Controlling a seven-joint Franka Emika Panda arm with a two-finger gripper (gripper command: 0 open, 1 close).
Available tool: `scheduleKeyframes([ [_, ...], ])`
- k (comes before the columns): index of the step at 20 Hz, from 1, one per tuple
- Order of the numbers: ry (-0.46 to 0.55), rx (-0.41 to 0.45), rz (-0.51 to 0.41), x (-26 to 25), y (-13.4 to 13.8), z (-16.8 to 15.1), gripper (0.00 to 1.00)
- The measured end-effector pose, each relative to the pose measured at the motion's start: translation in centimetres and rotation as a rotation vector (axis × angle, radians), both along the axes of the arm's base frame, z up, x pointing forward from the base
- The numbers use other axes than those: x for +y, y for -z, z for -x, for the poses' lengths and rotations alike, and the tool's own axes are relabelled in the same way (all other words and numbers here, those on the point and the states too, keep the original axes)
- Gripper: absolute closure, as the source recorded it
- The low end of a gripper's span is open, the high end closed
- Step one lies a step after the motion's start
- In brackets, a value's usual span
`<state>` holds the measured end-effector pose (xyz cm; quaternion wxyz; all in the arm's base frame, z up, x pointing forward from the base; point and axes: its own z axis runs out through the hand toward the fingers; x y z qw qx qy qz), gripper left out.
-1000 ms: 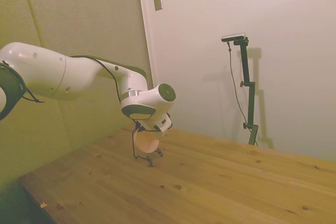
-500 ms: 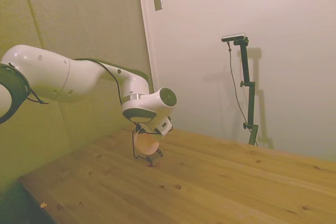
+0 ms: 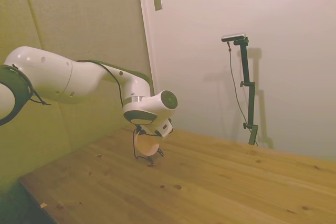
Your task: Load the bowl
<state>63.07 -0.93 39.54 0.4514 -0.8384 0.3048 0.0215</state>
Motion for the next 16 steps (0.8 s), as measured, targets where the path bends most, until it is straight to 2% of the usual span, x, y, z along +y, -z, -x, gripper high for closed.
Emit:
scheduleKeyframes([
  [8, -0.006, 0.012, -0.002, 0.3, 0.9, -0.3, 1.00],
  [9, -0.006, 0.014, -0.002, 0.3, 1.1, -0.4, 0.00],
  [16, -0.008, 0.012, -0.003, 0.3, 1.0, -0.6, 0.00],
])
